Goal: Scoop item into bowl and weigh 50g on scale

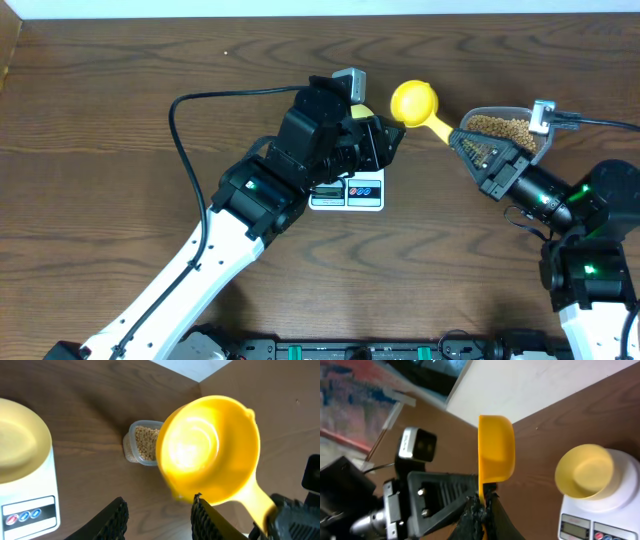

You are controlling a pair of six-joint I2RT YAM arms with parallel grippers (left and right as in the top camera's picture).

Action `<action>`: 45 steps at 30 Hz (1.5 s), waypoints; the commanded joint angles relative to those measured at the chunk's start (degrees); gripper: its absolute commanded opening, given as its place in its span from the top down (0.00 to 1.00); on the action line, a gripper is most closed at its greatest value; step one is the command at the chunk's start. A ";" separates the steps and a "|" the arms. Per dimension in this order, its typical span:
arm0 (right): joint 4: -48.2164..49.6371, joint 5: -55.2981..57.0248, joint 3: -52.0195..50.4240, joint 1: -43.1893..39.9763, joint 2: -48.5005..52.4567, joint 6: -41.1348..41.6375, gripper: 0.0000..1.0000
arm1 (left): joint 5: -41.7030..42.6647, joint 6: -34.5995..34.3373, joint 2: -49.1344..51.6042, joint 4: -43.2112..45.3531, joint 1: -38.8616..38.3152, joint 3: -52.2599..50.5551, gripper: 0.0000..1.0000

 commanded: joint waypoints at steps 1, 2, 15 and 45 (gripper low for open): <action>0.48 -1.11 1.64 1.95 -0.26 1.36 0.99 | 0.66 -1.84 0.76 1.05 -0.13 -0.09 0.57; 0.48 -1.16 1.64 2.10 -0.26 1.38 0.99 | 0.63 -1.84 0.81 1.16 -0.13 -0.09 0.57; 0.55 -2.93 1.64 2.36 -0.26 1.16 0.99 | -2.36 -2.01 0.85 2.62 -0.09 -0.09 0.64; 0.50 -6.23 1.64 4.61 -0.26 -0.37 0.99 | -2.99 -2.01 1.42 6.49 0.02 -0.09 0.64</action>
